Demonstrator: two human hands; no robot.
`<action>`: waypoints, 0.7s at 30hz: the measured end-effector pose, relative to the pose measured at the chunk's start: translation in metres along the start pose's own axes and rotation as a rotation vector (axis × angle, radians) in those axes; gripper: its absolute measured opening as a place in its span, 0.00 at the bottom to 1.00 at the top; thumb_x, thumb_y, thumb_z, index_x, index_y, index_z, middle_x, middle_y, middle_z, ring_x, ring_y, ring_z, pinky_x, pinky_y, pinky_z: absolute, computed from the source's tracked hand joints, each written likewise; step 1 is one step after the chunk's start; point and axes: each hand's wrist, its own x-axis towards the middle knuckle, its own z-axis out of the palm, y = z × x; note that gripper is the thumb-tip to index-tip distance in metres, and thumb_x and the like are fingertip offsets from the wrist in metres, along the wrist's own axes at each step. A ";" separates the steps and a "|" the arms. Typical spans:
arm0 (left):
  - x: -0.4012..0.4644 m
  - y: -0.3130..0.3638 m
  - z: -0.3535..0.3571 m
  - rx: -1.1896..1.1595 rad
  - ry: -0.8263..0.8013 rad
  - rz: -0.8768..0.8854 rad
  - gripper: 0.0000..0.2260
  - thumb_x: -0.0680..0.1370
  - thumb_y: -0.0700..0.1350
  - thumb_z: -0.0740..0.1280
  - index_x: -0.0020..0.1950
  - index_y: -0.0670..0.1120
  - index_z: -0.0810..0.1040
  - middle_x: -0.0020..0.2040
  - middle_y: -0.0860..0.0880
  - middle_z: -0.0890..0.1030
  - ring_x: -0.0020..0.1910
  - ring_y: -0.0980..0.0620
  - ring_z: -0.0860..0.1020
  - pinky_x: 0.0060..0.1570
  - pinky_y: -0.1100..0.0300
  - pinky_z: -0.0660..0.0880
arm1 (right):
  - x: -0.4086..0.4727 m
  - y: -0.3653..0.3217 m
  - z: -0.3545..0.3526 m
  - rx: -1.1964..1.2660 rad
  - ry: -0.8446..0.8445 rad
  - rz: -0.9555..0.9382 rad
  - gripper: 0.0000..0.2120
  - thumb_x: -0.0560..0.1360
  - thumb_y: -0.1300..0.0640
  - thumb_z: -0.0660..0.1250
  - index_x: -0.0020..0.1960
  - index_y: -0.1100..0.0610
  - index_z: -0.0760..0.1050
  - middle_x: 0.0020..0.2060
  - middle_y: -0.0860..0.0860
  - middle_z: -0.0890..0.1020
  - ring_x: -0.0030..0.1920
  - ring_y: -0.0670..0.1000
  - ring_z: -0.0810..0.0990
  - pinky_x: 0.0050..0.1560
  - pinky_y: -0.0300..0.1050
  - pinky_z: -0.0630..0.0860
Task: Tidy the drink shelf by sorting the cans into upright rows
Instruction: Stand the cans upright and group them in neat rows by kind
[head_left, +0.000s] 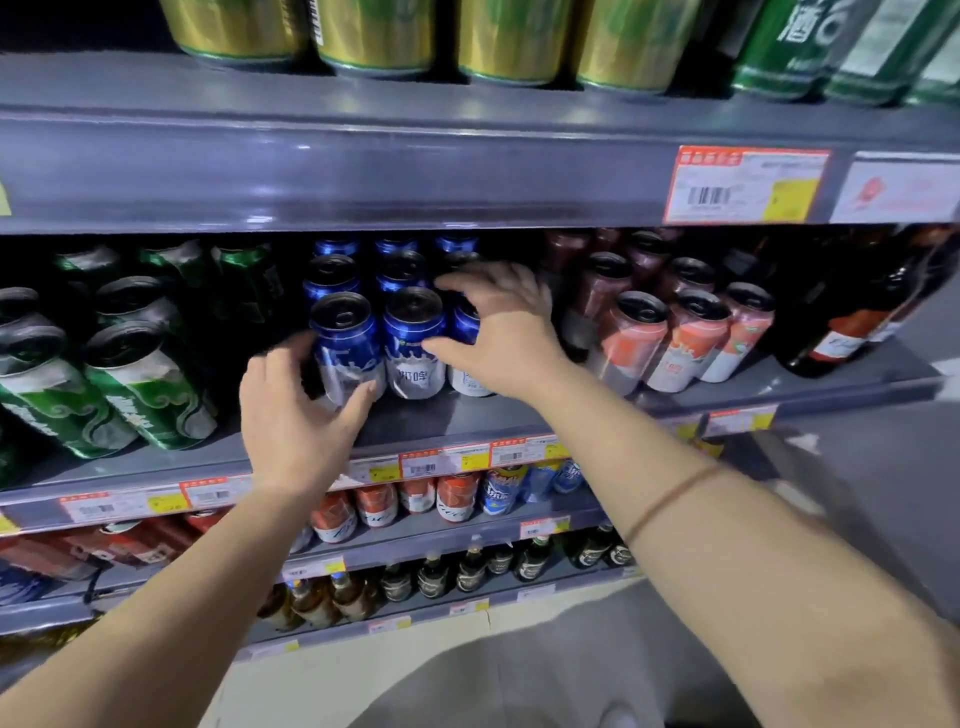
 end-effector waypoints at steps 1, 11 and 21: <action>-0.009 0.012 0.001 -0.007 0.034 0.067 0.26 0.68 0.49 0.78 0.61 0.41 0.74 0.53 0.42 0.78 0.55 0.43 0.73 0.55 0.49 0.72 | -0.010 0.007 0.000 0.067 0.066 0.024 0.25 0.69 0.41 0.70 0.64 0.45 0.74 0.64 0.49 0.74 0.66 0.55 0.67 0.66 0.49 0.58; -0.040 0.134 0.093 -0.363 -0.538 0.102 0.42 0.68 0.50 0.78 0.76 0.46 0.59 0.67 0.55 0.66 0.66 0.58 0.67 0.65 0.62 0.65 | -0.118 0.148 -0.016 0.339 0.728 0.557 0.22 0.68 0.58 0.70 0.61 0.59 0.72 0.53 0.49 0.75 0.57 0.55 0.73 0.61 0.48 0.69; -0.017 0.170 0.195 -0.445 -0.710 -0.074 0.67 0.59 0.50 0.83 0.77 0.45 0.33 0.72 0.58 0.66 0.68 0.70 0.63 0.69 0.71 0.58 | -0.083 0.296 -0.060 0.348 -0.013 0.649 0.50 0.53 0.39 0.79 0.68 0.49 0.61 0.57 0.47 0.77 0.60 0.50 0.76 0.60 0.50 0.73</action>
